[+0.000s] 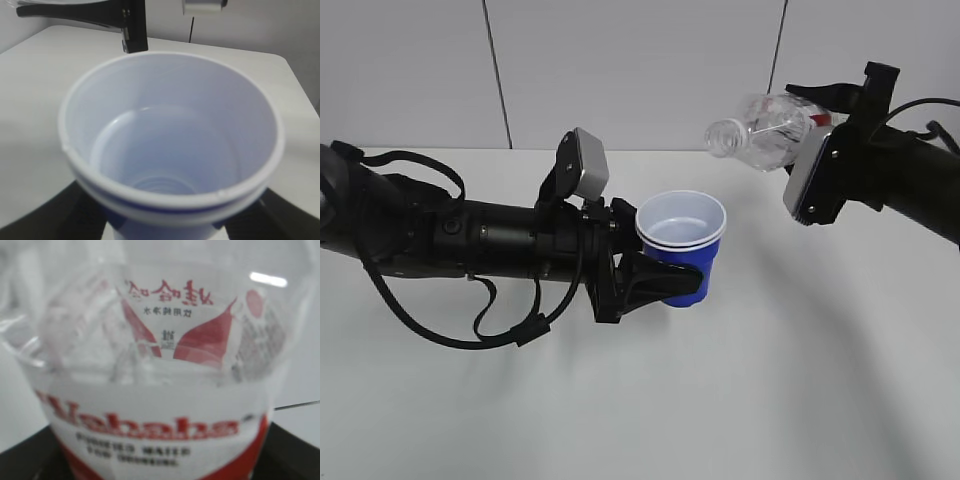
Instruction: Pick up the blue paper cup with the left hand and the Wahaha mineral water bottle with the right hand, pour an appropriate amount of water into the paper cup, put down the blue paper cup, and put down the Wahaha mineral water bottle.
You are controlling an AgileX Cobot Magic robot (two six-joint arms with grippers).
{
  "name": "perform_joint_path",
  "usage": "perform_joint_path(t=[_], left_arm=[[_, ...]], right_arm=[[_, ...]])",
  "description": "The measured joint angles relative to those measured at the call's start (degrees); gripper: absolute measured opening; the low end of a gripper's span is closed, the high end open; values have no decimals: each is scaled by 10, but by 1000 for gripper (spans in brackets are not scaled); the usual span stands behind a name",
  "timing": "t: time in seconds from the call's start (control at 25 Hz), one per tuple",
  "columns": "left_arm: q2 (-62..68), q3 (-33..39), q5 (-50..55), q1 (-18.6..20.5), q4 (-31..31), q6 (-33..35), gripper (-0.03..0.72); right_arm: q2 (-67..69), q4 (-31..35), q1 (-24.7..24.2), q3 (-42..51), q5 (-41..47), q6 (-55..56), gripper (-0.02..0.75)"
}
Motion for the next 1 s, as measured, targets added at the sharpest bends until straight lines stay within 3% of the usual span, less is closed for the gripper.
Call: perform_joint_path(t=[1.0], left_arm=[[0,-1,-3,0,12,-1,490]], right_arm=[[0,-46,0,0,0,-45,493]])
